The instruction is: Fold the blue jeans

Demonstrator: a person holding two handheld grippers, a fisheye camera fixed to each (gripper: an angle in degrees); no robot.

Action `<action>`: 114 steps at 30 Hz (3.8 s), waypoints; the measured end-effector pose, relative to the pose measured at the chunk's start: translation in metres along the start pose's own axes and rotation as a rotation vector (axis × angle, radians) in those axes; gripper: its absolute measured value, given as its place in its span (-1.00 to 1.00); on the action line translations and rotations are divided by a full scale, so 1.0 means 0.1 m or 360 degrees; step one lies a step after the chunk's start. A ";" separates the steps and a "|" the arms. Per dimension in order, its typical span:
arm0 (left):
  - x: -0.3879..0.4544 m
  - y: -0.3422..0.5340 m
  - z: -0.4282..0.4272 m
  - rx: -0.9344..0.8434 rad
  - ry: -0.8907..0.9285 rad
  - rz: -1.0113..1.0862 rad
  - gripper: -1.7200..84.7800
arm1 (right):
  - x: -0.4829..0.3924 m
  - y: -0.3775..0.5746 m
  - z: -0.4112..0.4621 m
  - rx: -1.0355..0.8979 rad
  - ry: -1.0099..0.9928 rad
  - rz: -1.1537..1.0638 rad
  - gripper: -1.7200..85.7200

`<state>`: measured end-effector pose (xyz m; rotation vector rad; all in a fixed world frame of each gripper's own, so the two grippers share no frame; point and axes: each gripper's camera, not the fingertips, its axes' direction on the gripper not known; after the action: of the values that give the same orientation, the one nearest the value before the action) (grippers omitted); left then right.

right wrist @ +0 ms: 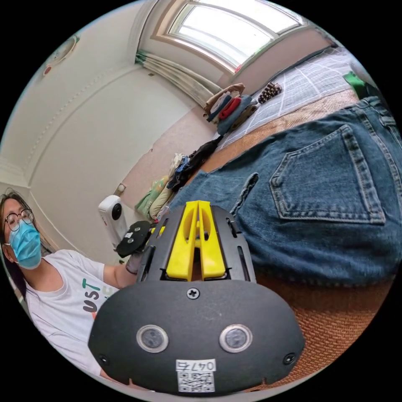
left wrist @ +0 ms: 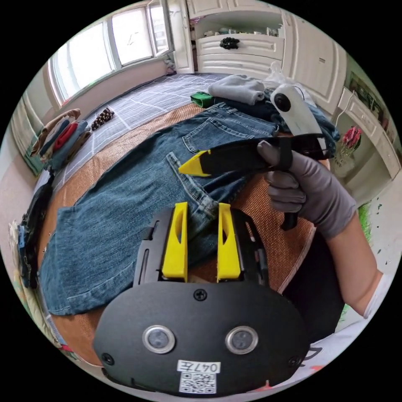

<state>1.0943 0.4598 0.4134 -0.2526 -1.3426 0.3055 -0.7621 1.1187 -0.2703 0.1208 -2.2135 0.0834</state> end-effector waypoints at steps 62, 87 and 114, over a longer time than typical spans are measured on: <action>-5.47 5.48 -0.22 -0.0050 -0.0597 -0.1342 -0.97 | -0.46 -6.82 0.43 -0.0741 0.1295 -0.0693 -0.76; -5.16 7.73 -0.91 0.0815 0.0493 -0.1881 -0.59 | -3.09 -2.90 -0.35 -0.0738 0.1315 -0.1330 -0.97; -4.12 10.00 -2.25 0.0588 0.0603 -0.1812 -0.98 | -0.19 -0.83 -4.68 0.0157 0.1568 0.0409 -0.73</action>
<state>1.1614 1.2444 -0.3615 0.7277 -0.8550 -0.4410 -0.3701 1.0853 -0.0033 -0.1332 -1.2285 0.3202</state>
